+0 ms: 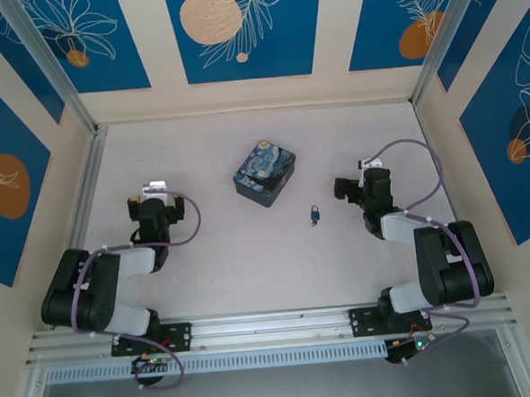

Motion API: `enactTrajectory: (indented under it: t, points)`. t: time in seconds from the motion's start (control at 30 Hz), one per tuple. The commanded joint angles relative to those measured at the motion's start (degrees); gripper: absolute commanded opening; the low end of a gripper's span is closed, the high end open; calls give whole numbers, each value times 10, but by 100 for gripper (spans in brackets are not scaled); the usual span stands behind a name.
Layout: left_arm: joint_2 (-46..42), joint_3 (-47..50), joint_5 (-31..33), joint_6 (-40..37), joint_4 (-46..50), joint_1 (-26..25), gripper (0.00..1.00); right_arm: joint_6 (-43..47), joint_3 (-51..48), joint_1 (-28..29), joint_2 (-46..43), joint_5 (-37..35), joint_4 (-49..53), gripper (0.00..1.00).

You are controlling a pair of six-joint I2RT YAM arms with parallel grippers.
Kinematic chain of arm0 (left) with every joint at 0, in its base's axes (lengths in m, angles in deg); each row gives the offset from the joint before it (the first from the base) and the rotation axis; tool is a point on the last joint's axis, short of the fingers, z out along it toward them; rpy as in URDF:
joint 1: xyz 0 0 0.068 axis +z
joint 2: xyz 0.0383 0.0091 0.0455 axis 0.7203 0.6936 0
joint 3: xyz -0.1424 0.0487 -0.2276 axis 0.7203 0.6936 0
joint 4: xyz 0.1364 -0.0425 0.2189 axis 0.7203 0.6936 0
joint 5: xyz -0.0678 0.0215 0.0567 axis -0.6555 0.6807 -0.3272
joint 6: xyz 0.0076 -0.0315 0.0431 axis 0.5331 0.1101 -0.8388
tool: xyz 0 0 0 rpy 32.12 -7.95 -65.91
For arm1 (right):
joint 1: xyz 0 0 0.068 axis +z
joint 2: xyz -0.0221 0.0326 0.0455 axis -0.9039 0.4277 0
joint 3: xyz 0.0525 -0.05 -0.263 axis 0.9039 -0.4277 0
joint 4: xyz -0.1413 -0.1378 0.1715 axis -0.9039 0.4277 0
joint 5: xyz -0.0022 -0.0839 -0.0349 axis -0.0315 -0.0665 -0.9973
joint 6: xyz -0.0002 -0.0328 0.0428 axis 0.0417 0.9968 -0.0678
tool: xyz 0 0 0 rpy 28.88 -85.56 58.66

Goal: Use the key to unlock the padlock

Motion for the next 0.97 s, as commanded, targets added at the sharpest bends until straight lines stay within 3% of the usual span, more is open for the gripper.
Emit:
enactTrajectory:
  t: [0.0, 0.1, 0.17, 0.27, 0.93]
  points:
    - [26, 9, -60, -6, -65, 17, 100, 41, -52, -18, 16, 54, -180, 99]
    - [56, 8, -69, -7, -97, 22, 100, 39, -85, -25, 75, 72, -309, 100]
    - [53, -11, -86, -3, -51, 29, 100, 42, -46, -31, 61, 101, -207, 99]
    - [53, -24, -138, 10, -23, 55, 100, 25, -34, -59, 64, 151, -186, 99]
    - [50, -20, -144, 11, -26, 58, 100, 31, -37, -54, 63, 148, -194, 99]
